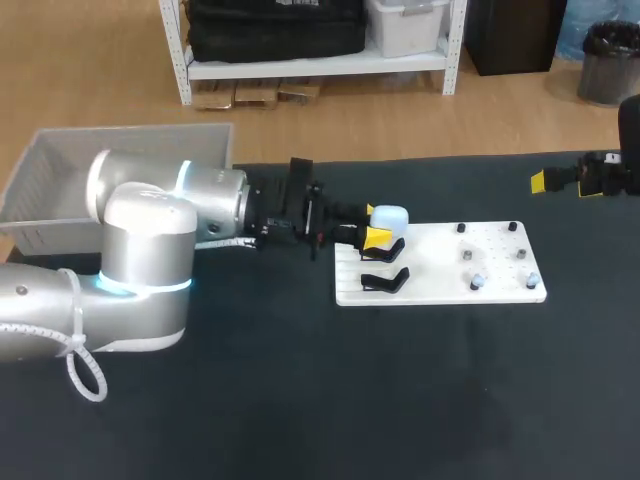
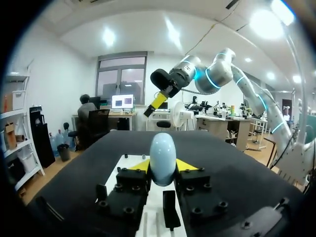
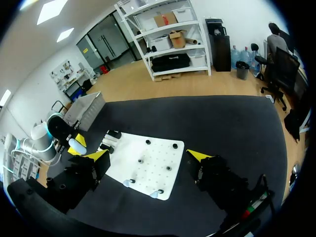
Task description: Pick up each earbud case from the left stands, insert the matching earbuds, close the lid, and place the case in the box.
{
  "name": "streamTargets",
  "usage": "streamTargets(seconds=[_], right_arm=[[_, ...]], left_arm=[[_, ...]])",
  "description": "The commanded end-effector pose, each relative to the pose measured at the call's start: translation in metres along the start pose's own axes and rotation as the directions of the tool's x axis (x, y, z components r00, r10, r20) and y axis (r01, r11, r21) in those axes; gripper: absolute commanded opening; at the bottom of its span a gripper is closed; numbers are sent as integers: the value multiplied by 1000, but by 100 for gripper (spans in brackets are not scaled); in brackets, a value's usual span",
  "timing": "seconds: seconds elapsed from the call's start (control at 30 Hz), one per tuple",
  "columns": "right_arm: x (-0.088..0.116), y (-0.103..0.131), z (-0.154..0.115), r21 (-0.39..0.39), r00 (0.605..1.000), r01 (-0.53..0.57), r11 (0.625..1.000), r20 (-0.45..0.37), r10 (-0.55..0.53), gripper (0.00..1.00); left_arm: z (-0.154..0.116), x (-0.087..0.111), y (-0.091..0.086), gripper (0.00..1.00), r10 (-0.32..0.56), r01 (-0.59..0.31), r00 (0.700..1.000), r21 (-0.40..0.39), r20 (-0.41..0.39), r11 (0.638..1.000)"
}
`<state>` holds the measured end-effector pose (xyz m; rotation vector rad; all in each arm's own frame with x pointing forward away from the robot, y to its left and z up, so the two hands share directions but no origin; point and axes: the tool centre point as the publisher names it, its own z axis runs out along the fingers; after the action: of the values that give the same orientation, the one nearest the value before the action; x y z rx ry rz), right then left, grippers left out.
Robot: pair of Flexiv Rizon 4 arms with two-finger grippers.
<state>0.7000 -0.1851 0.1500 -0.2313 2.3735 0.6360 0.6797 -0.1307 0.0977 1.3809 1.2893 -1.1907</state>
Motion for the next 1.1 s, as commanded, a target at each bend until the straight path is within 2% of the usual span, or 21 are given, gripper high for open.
streamTargets(seconds=[0.03, 0.23, 0.53, 0.77, 1.1], right_arm=[[0, 0, 0, 0, 1000, 0, 1000, 0, 0, 100], [6, 8, -5, -16, 1000, 19, 1000, -10, -20, 100], [28, 60, -19, -86, 989, 137, 987, -41, -141, 100], [48, 94, -23, -147, 981, 172, 974, -69, -184, 100], [64, 122, -16, -157, 973, 199, 967, -82, -214, 100]], left_arm=[[5, 3, 0, 0, 20, -20, 1000, 15, 13, 1000], [6, 4, 1, 0, 34, -35, 999, 36, 14, 999], [8, 4, 4, 0, 67, -68, 997, 51, 23, 996], [9, 5, 4, 0, 92, -94, 995, 40, 35, 995], [10, 4, 2, 0, 117, -119, 991, 27, 72, 993]])
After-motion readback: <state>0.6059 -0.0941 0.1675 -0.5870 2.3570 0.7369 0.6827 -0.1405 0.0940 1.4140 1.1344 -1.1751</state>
